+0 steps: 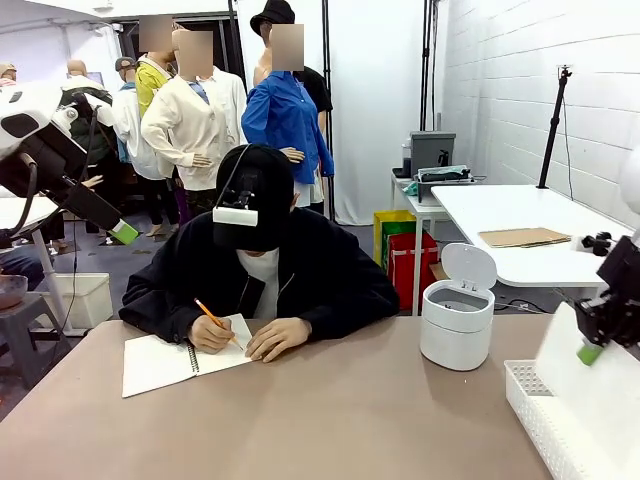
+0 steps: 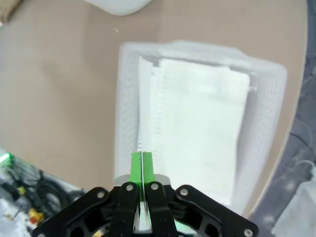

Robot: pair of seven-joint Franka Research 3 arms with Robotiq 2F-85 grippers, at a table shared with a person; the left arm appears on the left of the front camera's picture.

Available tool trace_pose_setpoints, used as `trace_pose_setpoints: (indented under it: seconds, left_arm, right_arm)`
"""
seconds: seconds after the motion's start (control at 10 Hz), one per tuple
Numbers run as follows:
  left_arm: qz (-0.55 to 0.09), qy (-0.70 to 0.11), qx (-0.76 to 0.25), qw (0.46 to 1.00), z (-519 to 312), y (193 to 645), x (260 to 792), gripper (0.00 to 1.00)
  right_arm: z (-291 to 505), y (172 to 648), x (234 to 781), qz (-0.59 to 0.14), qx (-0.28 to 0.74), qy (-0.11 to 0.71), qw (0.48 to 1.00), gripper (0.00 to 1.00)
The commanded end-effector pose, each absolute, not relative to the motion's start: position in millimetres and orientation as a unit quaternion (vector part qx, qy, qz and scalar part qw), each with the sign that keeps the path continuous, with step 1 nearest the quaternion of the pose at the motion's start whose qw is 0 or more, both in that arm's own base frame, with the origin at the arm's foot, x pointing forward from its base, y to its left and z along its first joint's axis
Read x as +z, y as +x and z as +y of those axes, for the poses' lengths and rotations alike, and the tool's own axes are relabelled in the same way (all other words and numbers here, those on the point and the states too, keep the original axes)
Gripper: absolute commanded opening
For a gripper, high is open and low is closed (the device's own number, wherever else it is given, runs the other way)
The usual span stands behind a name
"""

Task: Sort the paper based on its condition.
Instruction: If a person hands you a paper, place it in the Organizing basket , and if it's crumpled, put it in the Trash can.

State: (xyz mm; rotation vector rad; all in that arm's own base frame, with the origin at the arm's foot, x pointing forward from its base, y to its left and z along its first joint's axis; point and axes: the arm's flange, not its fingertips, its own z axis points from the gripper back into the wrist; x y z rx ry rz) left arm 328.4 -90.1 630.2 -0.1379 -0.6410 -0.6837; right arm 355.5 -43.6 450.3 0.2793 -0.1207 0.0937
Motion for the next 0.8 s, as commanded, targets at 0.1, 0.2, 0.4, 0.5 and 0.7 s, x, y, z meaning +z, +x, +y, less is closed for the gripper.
trace_pose_setpoints:
  seconds: [0.1,0.2,0.4,0.5,0.7]
  left_arm:
    - [-0.309,-0.064,-0.328,0.89,-90,328,630,1.0]
    - [-0.309,-0.064,-0.328,0.89,-90,328,630,1.0]
    - [-0.309,-0.064,-0.328,0.89,-90,328,630,1.0]
    - [-0.309,-0.064,-0.328,0.89,-90,328,630,1.0]
    - [-0.309,-0.064,-0.328,0.89,-90,328,630,1.0]
  right_arm:
    - [-49,360,428,-0.028,0.032,0.122,0.992,0.0]
    - [-48,358,418,-0.029,0.027,0.124,0.991,0.0]
    - [-44,354,405,-0.031,0.022,0.136,0.99,0.0]
    - [-40,354,400,-0.04,0.009,0.139,0.989,0.0]
    - [-23,363,386,-0.067,-0.01,0.143,0.987,0.0]
